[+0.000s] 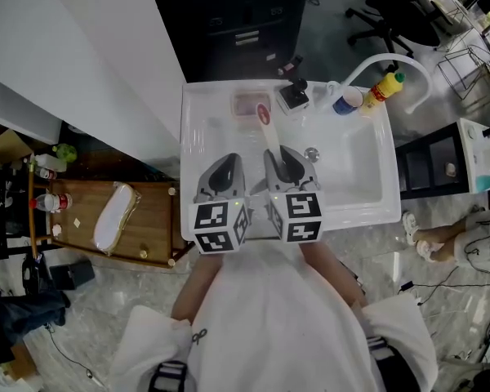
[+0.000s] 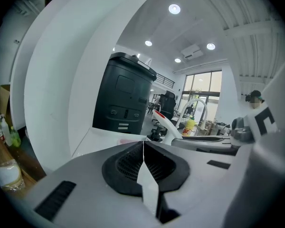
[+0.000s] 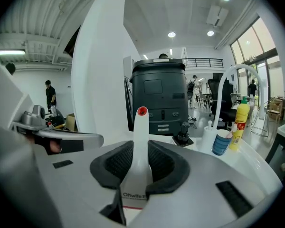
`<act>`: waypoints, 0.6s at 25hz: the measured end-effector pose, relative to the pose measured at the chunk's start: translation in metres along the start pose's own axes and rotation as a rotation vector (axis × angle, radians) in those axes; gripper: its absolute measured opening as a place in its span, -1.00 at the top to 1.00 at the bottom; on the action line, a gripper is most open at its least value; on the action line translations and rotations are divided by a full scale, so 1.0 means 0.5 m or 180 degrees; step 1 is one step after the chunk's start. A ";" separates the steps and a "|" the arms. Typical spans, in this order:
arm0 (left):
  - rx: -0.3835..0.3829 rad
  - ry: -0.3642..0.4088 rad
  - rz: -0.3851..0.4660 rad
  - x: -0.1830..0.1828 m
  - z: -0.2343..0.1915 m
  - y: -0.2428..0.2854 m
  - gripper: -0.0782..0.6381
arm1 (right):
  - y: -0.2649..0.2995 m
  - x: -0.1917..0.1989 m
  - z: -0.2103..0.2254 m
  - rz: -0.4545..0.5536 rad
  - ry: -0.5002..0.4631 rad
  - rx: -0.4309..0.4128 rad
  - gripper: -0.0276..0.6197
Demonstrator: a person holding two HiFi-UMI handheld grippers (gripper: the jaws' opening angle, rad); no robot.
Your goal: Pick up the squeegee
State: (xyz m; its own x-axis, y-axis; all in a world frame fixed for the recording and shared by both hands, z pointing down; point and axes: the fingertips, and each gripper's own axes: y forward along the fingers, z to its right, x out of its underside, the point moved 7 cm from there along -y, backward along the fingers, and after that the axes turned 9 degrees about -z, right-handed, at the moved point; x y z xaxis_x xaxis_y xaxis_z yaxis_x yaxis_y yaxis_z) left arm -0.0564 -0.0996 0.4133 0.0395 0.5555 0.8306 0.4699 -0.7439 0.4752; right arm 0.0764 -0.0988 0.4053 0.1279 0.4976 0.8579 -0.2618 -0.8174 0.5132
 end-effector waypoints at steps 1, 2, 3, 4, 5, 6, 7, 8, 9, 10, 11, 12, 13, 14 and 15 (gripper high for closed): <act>0.0002 0.0007 0.0000 0.001 0.000 -0.001 0.70 | -0.002 -0.001 -0.002 0.0010 -0.0005 0.0004 0.59; 0.0002 0.0014 0.0003 0.001 0.000 -0.003 0.70 | -0.004 -0.002 -0.004 0.0017 -0.0009 0.0005 0.59; 0.0001 0.0020 0.0008 0.002 0.000 -0.005 0.70 | -0.005 -0.002 -0.006 0.0021 -0.0009 0.0005 0.59; -0.0001 0.0022 0.0017 0.002 -0.001 -0.006 0.70 | -0.006 -0.003 -0.008 0.0026 -0.0010 0.0005 0.59; -0.0003 0.0023 0.0026 0.001 -0.002 -0.006 0.70 | -0.007 -0.004 -0.009 0.0033 -0.0017 0.0005 0.59; -0.0007 0.0024 0.0032 0.000 -0.003 -0.006 0.70 | -0.007 -0.005 -0.010 0.0039 -0.0031 0.0005 0.59; -0.0013 0.0027 0.0037 -0.001 -0.004 -0.006 0.70 | -0.006 -0.007 -0.011 0.0045 -0.0044 0.0004 0.59; -0.0018 0.0032 0.0040 -0.001 -0.005 -0.005 0.70 | -0.005 -0.008 -0.010 0.0050 -0.0050 0.0005 0.59; -0.0023 0.0035 0.0042 -0.002 -0.006 -0.004 0.70 | -0.004 -0.009 -0.010 0.0055 -0.0051 0.0009 0.59; -0.0027 0.0036 0.0046 -0.003 -0.007 -0.003 0.70 | -0.003 -0.009 -0.010 0.0060 -0.0052 0.0017 0.59; -0.0030 0.0035 0.0051 -0.004 -0.009 -0.002 0.70 | -0.002 -0.009 -0.010 0.0062 -0.0051 0.0024 0.59; -0.0032 0.0034 0.0057 -0.006 -0.011 -0.002 0.70 | -0.001 -0.009 -0.011 0.0061 -0.0047 0.0025 0.59; -0.0034 0.0035 0.0062 -0.007 -0.012 -0.002 0.70 | 0.000 -0.009 -0.012 0.0064 -0.0042 0.0020 0.59; -0.0036 0.0037 0.0065 -0.008 -0.013 -0.002 0.70 | 0.001 -0.010 -0.012 0.0073 -0.0040 0.0015 0.59; -0.0037 0.0038 0.0068 -0.010 -0.012 -0.001 0.70 | 0.002 -0.011 -0.012 0.0083 -0.0041 0.0010 0.59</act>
State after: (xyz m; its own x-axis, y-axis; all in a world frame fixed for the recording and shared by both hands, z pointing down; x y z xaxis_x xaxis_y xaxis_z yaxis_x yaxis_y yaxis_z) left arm -0.0622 -0.1041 0.4109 0.0388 0.5349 0.8440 0.4587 -0.7599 0.4606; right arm 0.0698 -0.1006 0.4010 0.1333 0.4725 0.8712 -0.2623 -0.8309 0.4907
